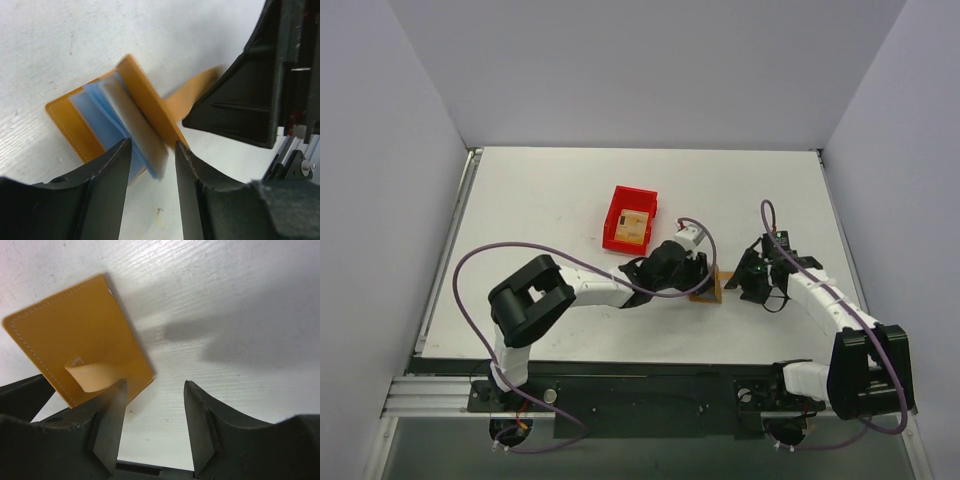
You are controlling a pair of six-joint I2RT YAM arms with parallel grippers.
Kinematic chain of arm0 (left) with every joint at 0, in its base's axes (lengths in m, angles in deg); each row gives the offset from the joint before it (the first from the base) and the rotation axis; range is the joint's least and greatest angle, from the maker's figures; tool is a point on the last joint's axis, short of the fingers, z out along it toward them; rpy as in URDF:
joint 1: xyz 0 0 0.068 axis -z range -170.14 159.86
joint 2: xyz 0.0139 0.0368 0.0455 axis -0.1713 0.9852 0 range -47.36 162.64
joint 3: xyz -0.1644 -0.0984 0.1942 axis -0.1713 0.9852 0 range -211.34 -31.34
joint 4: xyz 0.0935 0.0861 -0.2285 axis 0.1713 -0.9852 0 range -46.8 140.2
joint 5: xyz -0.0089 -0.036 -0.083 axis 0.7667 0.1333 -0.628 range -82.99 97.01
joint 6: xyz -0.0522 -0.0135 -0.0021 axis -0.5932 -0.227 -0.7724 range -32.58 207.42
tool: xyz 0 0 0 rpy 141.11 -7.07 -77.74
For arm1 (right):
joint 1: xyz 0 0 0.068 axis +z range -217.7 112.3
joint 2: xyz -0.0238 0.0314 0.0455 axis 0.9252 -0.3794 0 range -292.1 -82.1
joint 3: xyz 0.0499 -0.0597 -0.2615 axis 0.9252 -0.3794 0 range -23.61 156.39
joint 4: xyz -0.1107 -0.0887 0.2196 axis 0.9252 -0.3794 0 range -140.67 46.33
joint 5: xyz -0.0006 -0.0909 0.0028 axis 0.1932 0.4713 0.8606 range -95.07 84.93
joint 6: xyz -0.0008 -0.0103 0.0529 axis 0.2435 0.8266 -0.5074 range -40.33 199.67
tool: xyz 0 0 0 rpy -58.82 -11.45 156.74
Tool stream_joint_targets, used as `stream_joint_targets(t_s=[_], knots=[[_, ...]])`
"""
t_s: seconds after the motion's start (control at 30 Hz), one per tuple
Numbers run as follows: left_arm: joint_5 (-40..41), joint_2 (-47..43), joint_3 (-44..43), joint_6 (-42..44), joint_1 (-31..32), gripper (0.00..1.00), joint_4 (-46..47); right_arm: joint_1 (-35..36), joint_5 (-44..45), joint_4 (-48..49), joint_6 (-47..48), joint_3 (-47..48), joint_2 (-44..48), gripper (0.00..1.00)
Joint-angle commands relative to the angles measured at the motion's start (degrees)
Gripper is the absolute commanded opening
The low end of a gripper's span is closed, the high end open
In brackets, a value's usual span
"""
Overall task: Put the credit cards into the card holder
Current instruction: Open the card holder at the center of the board.
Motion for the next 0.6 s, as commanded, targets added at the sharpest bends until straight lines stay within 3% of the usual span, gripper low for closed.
stream_joint_targets(t_s=[0.0,0.3,0.57], knots=[[-2.1,1.3,-4.4,0.9,1.3,0.5,0.8,-1.4,-2.1,0.7,-1.5,-1.6,2.3,0.45],[-2.4,3.4,-7.1,1.4,2.5,0.5,0.0,-4.5,-2.5,1.1,-2.0,-3.1,11.1,0.47],[-2.3,4.2,-7.6,1.3,2.6,0.5,0.1,-5.4,-3.9,0.9,-0.9,-3.2,10.2,0.47]])
